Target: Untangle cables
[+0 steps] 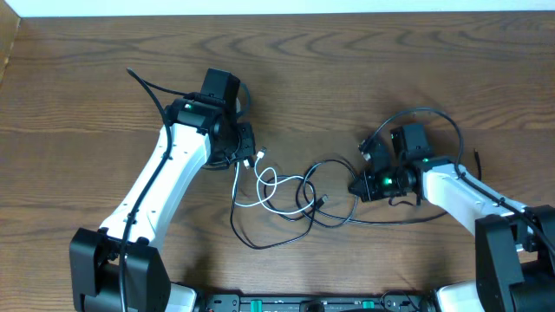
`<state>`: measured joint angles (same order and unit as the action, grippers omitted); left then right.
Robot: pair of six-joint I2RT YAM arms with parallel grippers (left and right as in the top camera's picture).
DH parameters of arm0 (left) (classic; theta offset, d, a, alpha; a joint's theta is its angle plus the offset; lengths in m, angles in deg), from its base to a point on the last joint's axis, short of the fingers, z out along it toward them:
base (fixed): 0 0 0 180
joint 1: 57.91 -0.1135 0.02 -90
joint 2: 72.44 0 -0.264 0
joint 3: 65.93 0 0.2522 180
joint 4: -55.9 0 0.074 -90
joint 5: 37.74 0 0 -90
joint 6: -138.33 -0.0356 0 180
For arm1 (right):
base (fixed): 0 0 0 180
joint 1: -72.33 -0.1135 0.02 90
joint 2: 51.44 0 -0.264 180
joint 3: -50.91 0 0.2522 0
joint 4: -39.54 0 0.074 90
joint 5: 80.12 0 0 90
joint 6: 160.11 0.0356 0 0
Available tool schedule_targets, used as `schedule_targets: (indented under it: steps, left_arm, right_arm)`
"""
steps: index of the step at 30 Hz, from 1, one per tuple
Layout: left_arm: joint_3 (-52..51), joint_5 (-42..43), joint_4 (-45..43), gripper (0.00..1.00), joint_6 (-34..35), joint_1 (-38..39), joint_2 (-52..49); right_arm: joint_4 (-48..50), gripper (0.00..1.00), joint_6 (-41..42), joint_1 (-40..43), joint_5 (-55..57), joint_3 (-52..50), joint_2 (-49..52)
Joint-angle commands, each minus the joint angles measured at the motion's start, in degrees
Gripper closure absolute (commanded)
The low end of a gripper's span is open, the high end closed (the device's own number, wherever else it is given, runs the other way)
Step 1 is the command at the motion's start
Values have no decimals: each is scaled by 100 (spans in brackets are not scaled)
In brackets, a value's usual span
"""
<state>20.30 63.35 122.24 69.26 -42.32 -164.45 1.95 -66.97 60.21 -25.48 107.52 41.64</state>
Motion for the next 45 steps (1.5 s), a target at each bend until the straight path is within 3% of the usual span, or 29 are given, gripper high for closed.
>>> schedule_targets:
  steps: [1,3,9,12,15,20,26,32,41,45]
  left_arm:
    - [-13,-306,37,92,-240,13,-48]
    - [-13,-903,164,92,-614,11,-48]
    - [-13,-2293,525,92,-610,7,-48]
    - [-13,-2511,525,92,-605,7,-48]
    - [-13,-3397,551,92,-540,-22,-48]
    - [-13,-4223,715,92,149,-551,-48]
    - [-13,-4006,885,92,999,-1523,-48]
    - [-13,-3187,863,92,1132,-2343,-48]
    - [-13,-2238,863,92,1130,-2511,-48]
    - [-13,-1768,863,92,1130,-2509,-48]
  right_arm:
    - [-131,99,-173,345,-870,1139,-382]
    - [-210,99,-76,710,-820,1766,-605]
    - [-232,99,688,2026,46,2992,-1244]
    - [-240,99,1025,2586,809,3060,-1513]
    - [-551,99,1058,3254,1711,3060,-1637]
    - [-1172,99,1207,4024,2824,3051,-1554]
    - [-1403,99,1545,4743,3206,3051,-1506]
    - [-1482,99,1915,5115,3230,3049,-1506]
    - [-1478,99,1915,5023,3128,3049,-1506]
    - [-1497,99,1915,5023,3744,3047,-1493]
